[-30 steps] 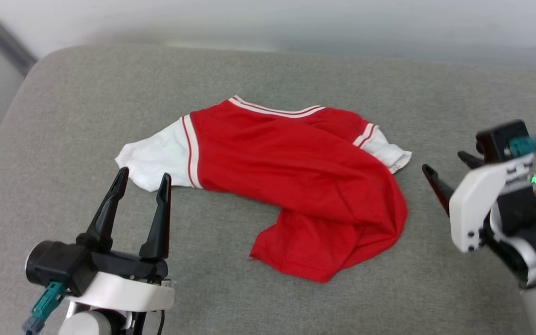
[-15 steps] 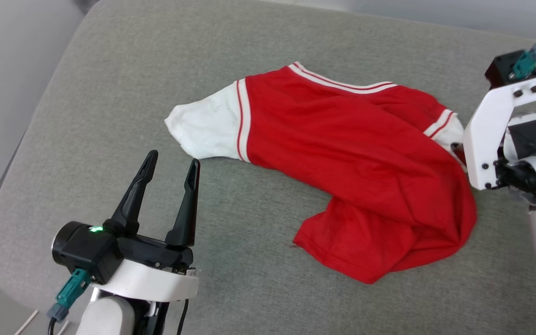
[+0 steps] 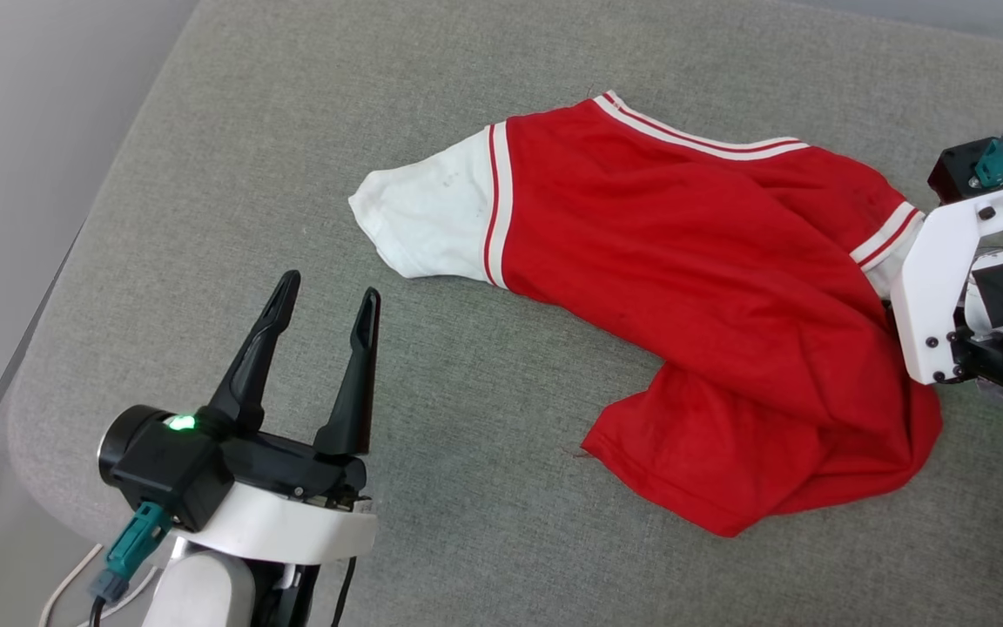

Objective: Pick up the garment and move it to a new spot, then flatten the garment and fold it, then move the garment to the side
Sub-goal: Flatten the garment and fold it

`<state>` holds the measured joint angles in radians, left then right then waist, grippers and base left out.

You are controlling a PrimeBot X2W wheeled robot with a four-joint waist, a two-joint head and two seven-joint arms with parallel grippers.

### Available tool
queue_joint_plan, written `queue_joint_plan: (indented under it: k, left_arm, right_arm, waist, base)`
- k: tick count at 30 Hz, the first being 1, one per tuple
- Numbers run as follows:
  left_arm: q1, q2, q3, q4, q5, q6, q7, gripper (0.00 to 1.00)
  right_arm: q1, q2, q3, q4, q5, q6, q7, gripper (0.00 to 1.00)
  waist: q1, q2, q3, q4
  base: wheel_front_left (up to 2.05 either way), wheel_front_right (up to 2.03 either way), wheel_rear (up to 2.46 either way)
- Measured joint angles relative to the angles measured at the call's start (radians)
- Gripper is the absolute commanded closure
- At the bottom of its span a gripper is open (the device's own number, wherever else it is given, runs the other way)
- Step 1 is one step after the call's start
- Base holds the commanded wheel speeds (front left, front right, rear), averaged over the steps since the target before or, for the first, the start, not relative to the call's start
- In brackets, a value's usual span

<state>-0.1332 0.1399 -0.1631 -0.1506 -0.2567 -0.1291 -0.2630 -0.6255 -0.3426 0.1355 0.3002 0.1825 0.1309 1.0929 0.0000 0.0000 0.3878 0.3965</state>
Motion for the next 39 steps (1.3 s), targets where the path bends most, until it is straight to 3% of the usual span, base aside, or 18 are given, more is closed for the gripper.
queue_joint_plan:
  k: [2,3,4,8,12,19,25,29,30,31,39]
  left_arm:
    - [-0.002,0.004,0.002,0.000,0.000,0.000,0.000,0.00]
    - [-0.003,0.006,0.003,0.000,0.000,0.000,0.000,0.00]
    - [-0.004,0.008,0.005,0.000,0.000,0.000,0.000,0.00]
    - [-0.004,0.017,0.011,0.005,-0.002,0.000,0.000,0.00]
    - [0.005,0.029,0.023,0.007,-0.002,0.000,0.000,0.00]
    - [0.031,0.036,0.041,0.004,-0.002,0.000,0.000,0.00]
    - [0.039,0.042,0.044,-0.005,-0.002,0.000,0.000,0.00]
    - [0.038,0.044,0.039,0.000,-0.001,0.000,0.000,0.00]
    - [0.039,0.044,0.040,0.002,0.000,0.000,0.000,0.00]
    - [0.039,0.044,0.040,0.004,0.000,0.000,0.000,0.00]
    - [0.049,0.058,0.051,0.018,-0.003,0.000,0.000,0.00]
  right_arm:
    - [0.001,0.002,0.000,0.008,0.004,0.000,-0.015,0.00]
    - [0.001,0.006,-0.004,0.014,0.008,0.000,-0.027,0.65]
    - [0.001,0.009,-0.004,0.018,0.014,0.000,-0.042,1.00]
    - [0.004,0.018,0.005,0.031,0.041,0.000,-0.092,1.00]
    - [0.064,-0.023,0.016,0.001,0.081,0.000,-0.131,1.00]
    - [0.168,-0.151,-0.005,-0.055,0.089,0.000,-0.157,1.00]
    - [0.240,-0.323,0.010,-0.064,0.054,0.000,-0.181,1.00]
    - [0.262,-0.332,-0.007,0.005,0.074,0.000,-0.219,1.00]
    - [0.263,-0.322,-0.009,0.016,0.075,0.000,-0.235,0.12]
    - [0.263,-0.312,-0.011,0.024,0.073,0.000,-0.253,0.00]
    - [0.248,-0.209,-0.060,0.044,0.067,0.000,-0.375,0.00]
  waist:
    - [0.0000,0.0000,0.002,-0.005]
    - [0.0000,0.0000,0.002,-0.009]
    - [0.0000,0.0000,0.001,-0.013]
    - [0.0001,0.0000,-0.014,-0.033]
    - [0.0000,0.0000,-0.061,-0.072]
    - [0.0000,0.0000,-0.114,-0.124]
    - [0.0000,0.0000,-0.127,-0.154]
    - [0.0000,0.0000,-0.135,-0.164]
    - [0.0000,0.0000,-0.138,-0.167]
    - [0.0000,0.0000,-0.141,-0.172]
    - [0.0000,0.0000,-0.184,-0.223]
  base:
    - [0.00,0.00,0.00]
    - [0.00,0.00,0.00]
    - [0.00,0.00,0.00]
    - [0.00,0.00,0.00]
    - [0.00,0.00,0.00]
    - [0.00,0.00,0.00]
    - [0.00,0.00,0.00]
    - [0.00,0.00,0.00]
    - [0.00,0.00,0.00]
    - [0.00,0.00,0.00]
    - [0.00,0.00,0.00]
